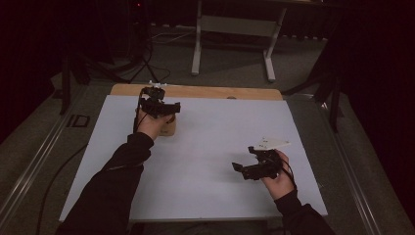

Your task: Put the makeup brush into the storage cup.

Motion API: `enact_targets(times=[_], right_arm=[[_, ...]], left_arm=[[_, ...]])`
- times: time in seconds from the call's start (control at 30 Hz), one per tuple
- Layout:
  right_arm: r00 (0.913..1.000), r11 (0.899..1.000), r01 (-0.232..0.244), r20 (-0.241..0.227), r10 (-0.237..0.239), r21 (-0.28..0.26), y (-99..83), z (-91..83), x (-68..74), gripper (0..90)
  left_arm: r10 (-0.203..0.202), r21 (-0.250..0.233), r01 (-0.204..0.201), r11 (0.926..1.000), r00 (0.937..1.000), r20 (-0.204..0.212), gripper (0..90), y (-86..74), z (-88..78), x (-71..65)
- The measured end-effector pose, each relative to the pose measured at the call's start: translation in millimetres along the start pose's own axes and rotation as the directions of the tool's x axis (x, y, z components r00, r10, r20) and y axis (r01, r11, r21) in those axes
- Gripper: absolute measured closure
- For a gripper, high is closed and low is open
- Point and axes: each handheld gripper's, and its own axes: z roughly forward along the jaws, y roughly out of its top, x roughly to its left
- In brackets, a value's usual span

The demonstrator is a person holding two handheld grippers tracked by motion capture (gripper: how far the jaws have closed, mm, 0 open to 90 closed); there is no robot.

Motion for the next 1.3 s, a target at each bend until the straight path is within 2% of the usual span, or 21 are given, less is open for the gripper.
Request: enact_targets(times=[0.07, 0.17, 0.2, 0.27, 0.3, 0.33, 0.37, 0.4, 0.43, 0.57, 0.63, 0.73, 0.8, 0.93, 1.0, 1.07, 1.1, 1.17, 1.27, 1.3], right_arm=[[1.0, 1.0, 0.0, 0.002, 0.0, 0.0, 0.0, -0.1, -0.1, 11.1], [0.9996, 1.0, 0.012, 0.024, -0.012, -0.008, 0.2, -1.1, 1.0, 10.7], [0.9997, 1.0, 0.012, 0.023, -0.011, -0.01, 0.6, -1.6, 1.1, 10.7], [0.9993, 1.0, 0.014, 0.034, -0.014, -0.016, 0.9, -2.5, 1.1, 10.7], [0.9994, 1.0, 0.014, 0.031, -0.013, -0.017, 1.1, -2.7, 0.7, 10.7], [0.9996, 1.0, 0.01, 0.027, -0.01, -0.018, 1.0, -2.6, 0.3, 10.7], [0.9996, 1.0, 0.009, 0.026, -0.009, -0.018, 0.7, -2.5, 0.1, 10.7], [0.9996, 1.0, 0.009, 0.026, -0.009, -0.018, 0.7, -2.5, 0.1, 10.7], [0.9998, 1.0, 0.009, 0.02, -0.009, -0.021, 0.5, -2.3, -0.1, 10.8], [0.9997, 0.999, 0.011, 0.021, -0.01, -0.031, 0.4, -2.9, -0.3, 10.7], [0.9998, 0.999, 0.008, 0.02, -0.007, -0.035, 0.4, -3.1, -0.6, 10.8], [0.9996, 0.999, 0.01, 0.028, -0.009, -0.04, 0.3, -3.8, -1.0, 10.7], [0.9991, 0.999, 0.018, 0.04, -0.016, -0.041, 0.2, -4.3, -1.5, 10.7], [0.9989, 0.999, 0.016, 0.045, -0.014, -0.044, -0.2, -4.4, -2.1, 10.7], [0.9984, 0.999, 0.02, 0.053, -0.017, -0.046, -0.4, -4.2, -1.9, 10.7], [0.9987, 0.999, 0.016, 0.049, -0.014, -0.045, -0.3, -3.8, -1.7, 10.8], [0.9986, 0.999, 0.017, 0.051, -0.015, -0.043, -0.4, -3.7, -1.6, 10.8], [0.999, 0.999, 0.011, 0.043, -0.009, -0.041, -1.0, -2.8, -1.9, 10.7], [0.9994, 0.999, 0.0, 0.034, 0.001, -0.036, -1.8, -1.1, -2.6, 10.7], [0.9994, 0.999, -0.002, 0.034, 0.003, -0.033, -2.2, -0.7, -2.6, 10.7]], left_arm=[[-0.004, -0.009, 0.004, 1.0, 1.0, -0.006, 13.0, 2.0, -3.3, 1.3], [-0.014, -0.025, 0.015, 0.9996, 0.9997, 0.019, 9.2, 4.8, -10.3, 5.1], [-0.013, -0.032, 0.015, 0.9994, 0.9981, 0.059, 8.7, 5.6, -13.6, 7.0], [-0.003, -0.052, 0.009, 0.9986, 0.9939, 0.11, 0.5, 7.0, -20.1, 9.3], [0.021, -0.045, -0.015, 0.9988, 0.9915, 0.128, 0.4, 7.9, -23.0, 9.5], [0.052, -0.049, -0.047, 0.9977, 0.9921, 0.114, 0.0, 8.1, -26.5, 8.2], [0.075, -0.059, -0.068, 0.9959, 0.9891, 0.127, 0.0, 8.1, -30.2, 7.2], [0.075, -0.059, -0.068, 0.9959, 0.9891, 0.127, 0.0, 8.1, -30.2, 7.2], [0.089, -0.075, -0.08, 0.994, 0.9875, 0.13, 0.0, 8.5, -38.6, 6.2], [0.065, -0.093, -0.049, 0.9945, 0.9824, 0.175, 0.0, 8.6, -52.2, 8.6], [0.068, -0.131, -0.047, 0.9902, 0.9847, 0.161, 0.0, 6.7, -58.4, 10.6], [0.094, -0.165, -0.064, 0.9842, 0.9794, 0.179, 0.0, 4.1, -65.9, 13.8], [0.12, -0.187, -0.081, 0.9791, 0.9704, 0.209, 0.0, 1.8, -70.4, 15.3], [0.158, -0.206, -0.114, 0.9719, 0.964, 0.213, 0.0, -3.4, -80.2, 16.6], [0.166, -0.212, -0.12, 0.9699, 0.9625, 0.215, 0.0, -6.2, -85.0, 17.2], [0.172, -0.215, -0.121, 0.969, 0.9558, 0.238, 0.0, -9.2, -89.5, 17.4], [0.174, -0.218, -0.122, 0.9682, 0.956, 0.237, 0.0, -11.2, -92.0, 16.5], [0.184, -0.214, -0.13, 0.9681, 0.9494, 0.255, 0.0, -14.4, -95.6, 15.6], [0.236, -0.238, -0.177, 0.9549, 0.9396, 0.248, 0.0, -19.8, -101.4, 14.1], [0.241, -0.239, -0.182, 0.9538, 0.939, 0.246, 0.0, -21.6, -103.6, 14.0]])
